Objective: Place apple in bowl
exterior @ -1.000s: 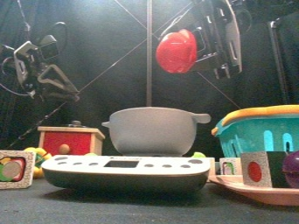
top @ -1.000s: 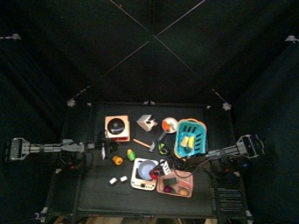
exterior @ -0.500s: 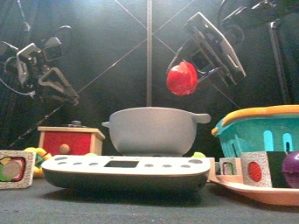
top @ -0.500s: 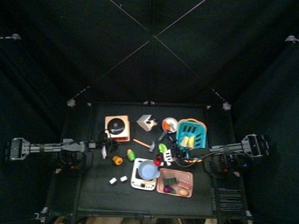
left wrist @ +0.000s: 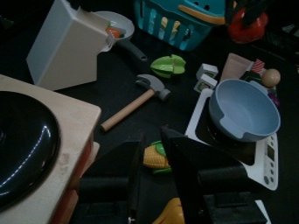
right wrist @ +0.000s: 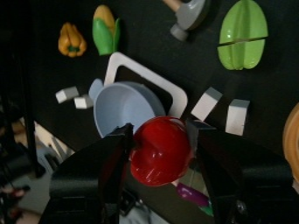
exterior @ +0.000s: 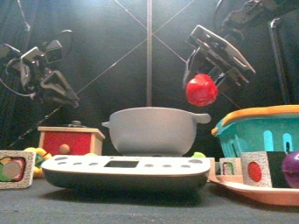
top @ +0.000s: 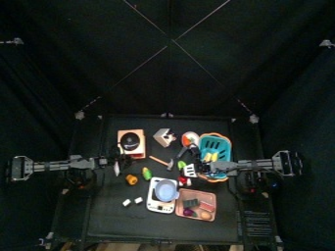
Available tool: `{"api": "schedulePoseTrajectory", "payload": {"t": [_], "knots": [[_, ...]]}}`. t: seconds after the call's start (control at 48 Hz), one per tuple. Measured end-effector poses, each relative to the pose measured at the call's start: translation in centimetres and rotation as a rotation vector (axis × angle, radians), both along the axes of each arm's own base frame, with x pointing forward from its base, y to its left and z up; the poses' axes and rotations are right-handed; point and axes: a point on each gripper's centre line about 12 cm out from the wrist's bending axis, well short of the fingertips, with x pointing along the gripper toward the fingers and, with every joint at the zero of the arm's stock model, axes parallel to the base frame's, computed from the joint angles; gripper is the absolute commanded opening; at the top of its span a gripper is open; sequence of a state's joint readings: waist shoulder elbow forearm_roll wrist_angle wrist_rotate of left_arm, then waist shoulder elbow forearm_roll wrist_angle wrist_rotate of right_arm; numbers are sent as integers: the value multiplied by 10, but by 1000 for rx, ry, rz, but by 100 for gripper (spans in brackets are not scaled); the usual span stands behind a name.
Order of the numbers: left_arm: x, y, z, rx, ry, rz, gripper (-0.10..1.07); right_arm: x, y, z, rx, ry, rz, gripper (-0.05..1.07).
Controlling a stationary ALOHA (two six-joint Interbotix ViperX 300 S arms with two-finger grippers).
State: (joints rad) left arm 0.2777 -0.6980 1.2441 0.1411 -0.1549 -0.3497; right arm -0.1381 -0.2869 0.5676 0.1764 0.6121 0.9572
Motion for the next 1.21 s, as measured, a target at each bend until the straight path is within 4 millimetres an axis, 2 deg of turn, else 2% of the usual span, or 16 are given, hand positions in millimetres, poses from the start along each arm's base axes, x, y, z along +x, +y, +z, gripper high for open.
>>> {"api": "schedulePoseTrajectory", "payload": {"t": [0.125,0.229,0.521,0.729,0.979,1.208], "knots": [[0,0,0,0,0,0,67,2,-10,1,40,-48,104,83],[0,0,0,-1,3,0,66,10,-12,-8,105,-67,174,83],[0,0,0,-2,4,3,67,54,-5,-26,194,-113,531,83],[0,0,0,-5,3,1,67,82,-15,-34,197,-92,640,83],[0,0,-1,-15,2,6,67,109,-14,-51,235,-51,760,83],[-1,-1,-1,-15,2,6,67,120,-8,-64,248,-36,786,84]]}}
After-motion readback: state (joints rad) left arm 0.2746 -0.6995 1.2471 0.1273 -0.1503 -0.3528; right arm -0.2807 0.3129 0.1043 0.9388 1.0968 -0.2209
